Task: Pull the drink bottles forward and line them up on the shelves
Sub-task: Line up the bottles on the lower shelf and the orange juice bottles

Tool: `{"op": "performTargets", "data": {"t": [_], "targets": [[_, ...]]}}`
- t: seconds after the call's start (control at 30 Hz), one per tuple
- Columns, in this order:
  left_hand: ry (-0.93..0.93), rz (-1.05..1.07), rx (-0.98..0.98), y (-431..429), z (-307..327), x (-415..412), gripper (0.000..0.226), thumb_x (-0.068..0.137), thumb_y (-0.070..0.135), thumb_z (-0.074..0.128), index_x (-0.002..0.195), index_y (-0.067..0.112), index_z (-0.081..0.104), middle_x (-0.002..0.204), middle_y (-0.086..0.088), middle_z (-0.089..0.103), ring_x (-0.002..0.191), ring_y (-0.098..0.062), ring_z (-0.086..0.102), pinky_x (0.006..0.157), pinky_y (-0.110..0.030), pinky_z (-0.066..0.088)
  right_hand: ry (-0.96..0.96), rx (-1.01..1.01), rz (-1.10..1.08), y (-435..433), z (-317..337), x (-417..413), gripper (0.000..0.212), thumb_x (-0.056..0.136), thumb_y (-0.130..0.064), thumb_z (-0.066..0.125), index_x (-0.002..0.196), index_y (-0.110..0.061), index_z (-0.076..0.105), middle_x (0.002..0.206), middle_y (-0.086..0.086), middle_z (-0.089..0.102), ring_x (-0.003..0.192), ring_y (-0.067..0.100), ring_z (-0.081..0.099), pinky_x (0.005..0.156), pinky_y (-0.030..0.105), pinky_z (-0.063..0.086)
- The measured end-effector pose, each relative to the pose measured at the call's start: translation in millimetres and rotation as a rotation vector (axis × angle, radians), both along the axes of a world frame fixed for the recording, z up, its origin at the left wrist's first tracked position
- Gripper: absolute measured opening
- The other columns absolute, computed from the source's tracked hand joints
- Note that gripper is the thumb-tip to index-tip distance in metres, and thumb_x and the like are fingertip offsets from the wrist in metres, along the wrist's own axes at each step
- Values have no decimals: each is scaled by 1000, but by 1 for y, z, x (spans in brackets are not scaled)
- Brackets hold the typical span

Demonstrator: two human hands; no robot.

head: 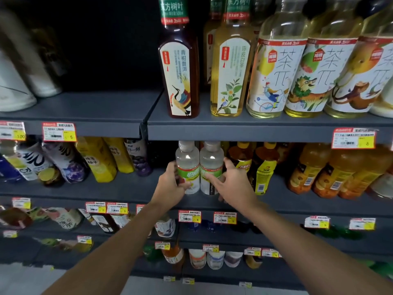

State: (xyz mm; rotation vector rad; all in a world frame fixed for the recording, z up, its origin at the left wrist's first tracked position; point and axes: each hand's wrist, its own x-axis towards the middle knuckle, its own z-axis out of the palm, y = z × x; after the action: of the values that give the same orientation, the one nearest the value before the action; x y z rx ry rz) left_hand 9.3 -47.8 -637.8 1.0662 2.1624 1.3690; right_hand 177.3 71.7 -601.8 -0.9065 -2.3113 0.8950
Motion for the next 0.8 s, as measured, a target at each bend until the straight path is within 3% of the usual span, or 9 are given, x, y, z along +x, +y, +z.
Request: {"op": "performTargets", "data": {"t": [0.1, 0.2, 0.3, 0.43, 0.53, 0.63, 0.7, 0.8], "targets": [[27, -4, 61, -3, -9, 5, 64, 83, 18, 81, 134, 27, 45, 115, 18, 65, 106, 11, 60, 90, -13, 52, 52, -27, -50, -11, -22, -1, 80, 88, -48, 71, 150, -13, 33, 75, -2, 67, 59, 8, 66, 59, 35, 61], [58, 63, 120, 1, -17, 12, 73, 72, 36, 89, 132, 32, 47, 120, 20, 52, 108, 3, 58, 78, -6, 48, 52, -71, -118, -17, -42, -7, 77, 87, -54, 70, 145, -14, 40, 97, 3, 69, 84, 17, 70, 69, 40, 61], [86, 160, 128, 5, -25, 17, 77, 69, 37, 91, 131, 32, 46, 120, 17, 49, 107, 2, 54, 77, -7, 46, 33, 9, -171, -19, -56, -14, 72, 87, -56, 69, 137, -10, 44, 108, 7, 69, 100, 22, 68, 79, 40, 60], [64, 185, 138, 5, -29, 16, 69, 69, 36, 91, 124, 33, 50, 116, 15, 60, 102, 3, 59, 75, -6, 47, 95, 52, -182, -18, -67, -16, 59, 88, -52, 71, 125, -12, 49, 98, 1, 71, 89, 17, 70, 71, 35, 60], [29, 149, 125, 0, -27, 11, 66, 72, 28, 90, 128, 30, 55, 112, 17, 65, 99, 15, 57, 74, 0, 44, 140, 11, -90, -11, -69, -9, 48, 87, -46, 74, 120, -19, 52, 75, -14, 65, 69, -1, 65, 55, 13, 49], [36, 91, 103, -8, -25, 8, 67, 76, 23, 87, 133, 26, 53, 117, 19, 64, 104, 19, 55, 80, 2, 42, 83, -3, -8, -2, -66, -3, 59, 86, -55, 70, 129, -22, 49, 60, -9, 62, 59, 0, 63, 50, 17, 49], [29, 70, 100, -12, -26, 11, 70, 75, 26, 88, 134, 30, 50, 120, 25, 60, 107, 19, 53, 81, 3, 40, 41, 13, -6, 0, -66, -1, 65, 83, -63, 68, 131, -23, 49, 60, -10, 63, 58, 0, 63, 54, 26, 54], [61, 89, 42, -14, -32, 17, 75, 71, 34, 90, 132, 31, 48, 119, 24, 56, 104, 18, 51, 82, -3, 43, -16, 62, -40, -1, -69, 1, 59, 76, -67, 69, 118, -28, 55, 71, -19, 61, 68, -2, 61, 58, 20, 49]]}}
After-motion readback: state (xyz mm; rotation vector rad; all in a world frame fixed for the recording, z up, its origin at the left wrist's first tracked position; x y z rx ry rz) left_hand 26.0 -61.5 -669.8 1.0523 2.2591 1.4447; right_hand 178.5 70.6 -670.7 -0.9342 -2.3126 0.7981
